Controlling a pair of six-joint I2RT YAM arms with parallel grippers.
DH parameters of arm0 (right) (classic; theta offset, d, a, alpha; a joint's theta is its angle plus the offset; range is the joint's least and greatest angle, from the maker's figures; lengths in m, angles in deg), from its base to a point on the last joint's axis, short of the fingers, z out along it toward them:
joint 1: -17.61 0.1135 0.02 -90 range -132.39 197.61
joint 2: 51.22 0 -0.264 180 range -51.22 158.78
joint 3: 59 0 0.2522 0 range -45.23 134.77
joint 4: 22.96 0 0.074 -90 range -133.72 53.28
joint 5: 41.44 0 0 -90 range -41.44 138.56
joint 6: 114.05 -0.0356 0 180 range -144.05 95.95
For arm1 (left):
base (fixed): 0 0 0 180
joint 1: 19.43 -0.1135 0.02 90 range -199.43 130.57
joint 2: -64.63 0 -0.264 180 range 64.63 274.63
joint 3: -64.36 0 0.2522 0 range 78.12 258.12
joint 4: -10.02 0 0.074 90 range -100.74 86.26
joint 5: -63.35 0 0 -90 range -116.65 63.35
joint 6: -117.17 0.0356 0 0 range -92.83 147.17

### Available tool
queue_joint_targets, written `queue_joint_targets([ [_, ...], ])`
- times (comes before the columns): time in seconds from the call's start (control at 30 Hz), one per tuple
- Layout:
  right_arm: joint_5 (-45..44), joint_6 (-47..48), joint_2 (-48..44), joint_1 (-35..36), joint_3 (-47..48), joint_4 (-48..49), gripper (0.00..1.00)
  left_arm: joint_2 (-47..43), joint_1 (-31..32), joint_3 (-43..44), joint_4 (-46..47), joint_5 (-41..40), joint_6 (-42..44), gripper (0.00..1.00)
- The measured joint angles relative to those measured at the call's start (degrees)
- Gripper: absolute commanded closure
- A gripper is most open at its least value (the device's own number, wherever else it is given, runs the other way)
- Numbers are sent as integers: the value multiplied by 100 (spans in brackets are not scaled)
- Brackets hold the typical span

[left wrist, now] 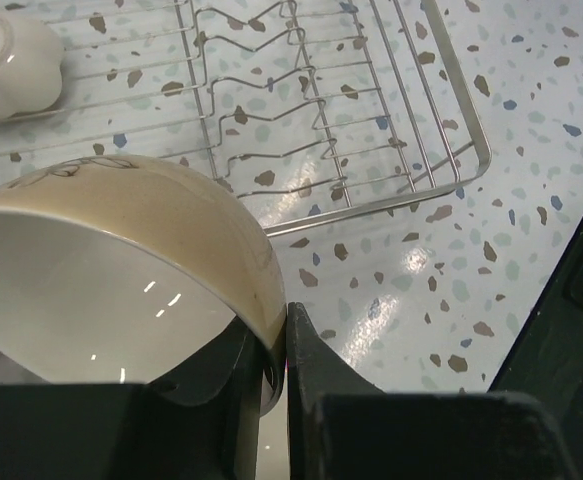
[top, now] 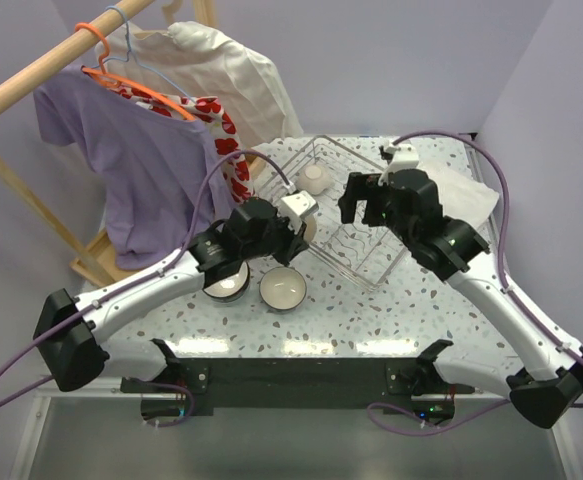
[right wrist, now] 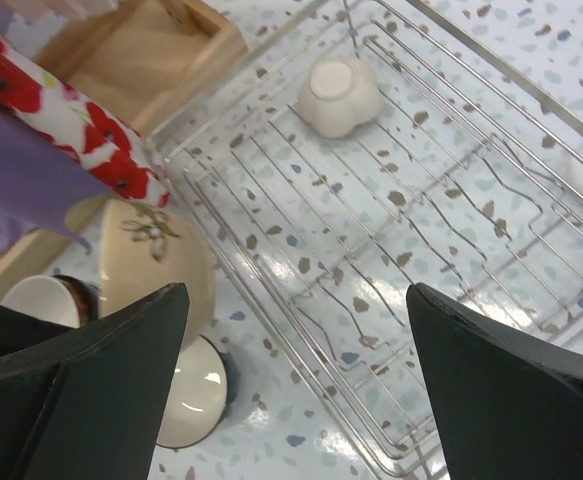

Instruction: Unload the bowls from the dish rack

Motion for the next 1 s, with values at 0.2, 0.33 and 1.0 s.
queue_joint_targets([
  [0.2,-398,0,-245,0,-568,-101,5,0,4,660,-1663,-28,-44,100],
  [0.33,-636,-26,-479,0,-859,-120,5,17,4,798,-2400,63,-81,100],
  [1.0,-820,-225,-741,0,-1445,-61,5,2085,1082,1899,-4234,-210,-319,100],
])
